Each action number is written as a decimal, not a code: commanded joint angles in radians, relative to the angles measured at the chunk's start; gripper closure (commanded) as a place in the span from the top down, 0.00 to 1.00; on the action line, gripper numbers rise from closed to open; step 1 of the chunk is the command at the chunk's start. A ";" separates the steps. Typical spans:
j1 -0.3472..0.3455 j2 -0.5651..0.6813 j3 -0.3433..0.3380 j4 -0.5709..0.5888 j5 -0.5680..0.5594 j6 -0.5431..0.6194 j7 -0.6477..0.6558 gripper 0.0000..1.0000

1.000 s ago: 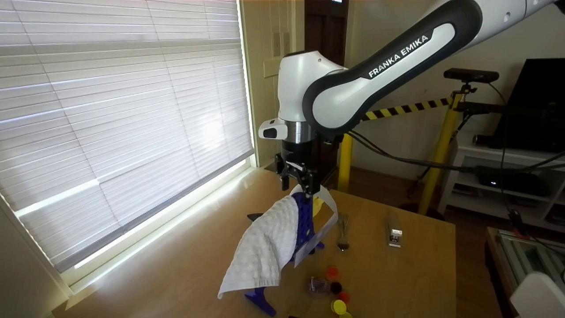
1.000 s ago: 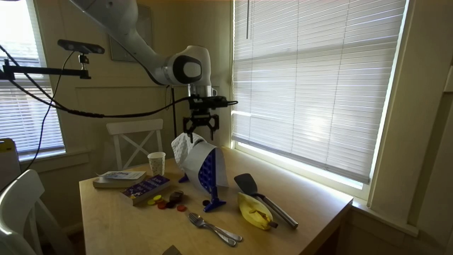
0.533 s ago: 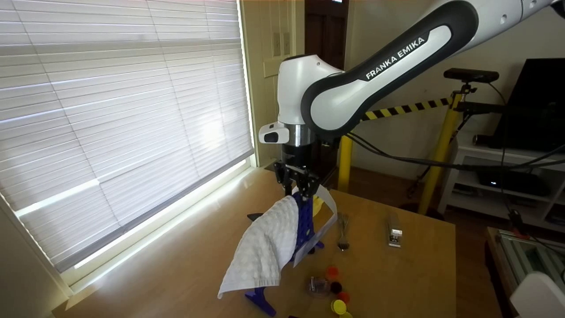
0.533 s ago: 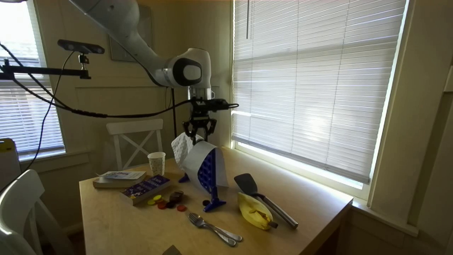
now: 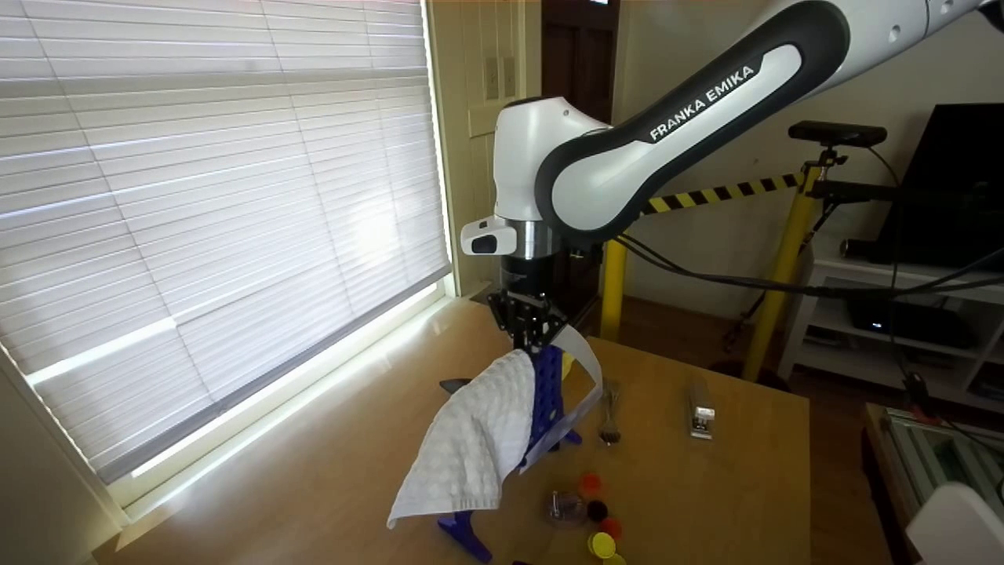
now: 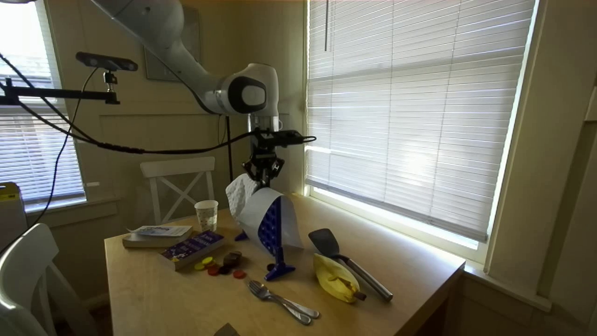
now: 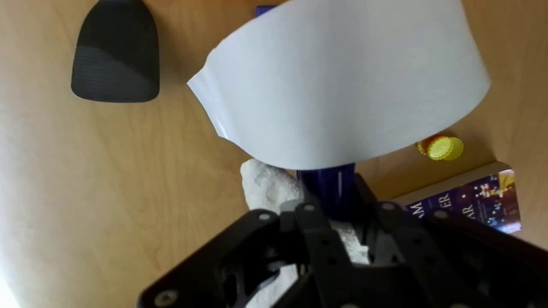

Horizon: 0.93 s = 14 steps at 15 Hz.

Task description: Rotate the token holder 90 degrees clockwise

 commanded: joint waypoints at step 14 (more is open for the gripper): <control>0.004 -0.087 0.011 -0.020 0.062 -0.061 0.015 0.05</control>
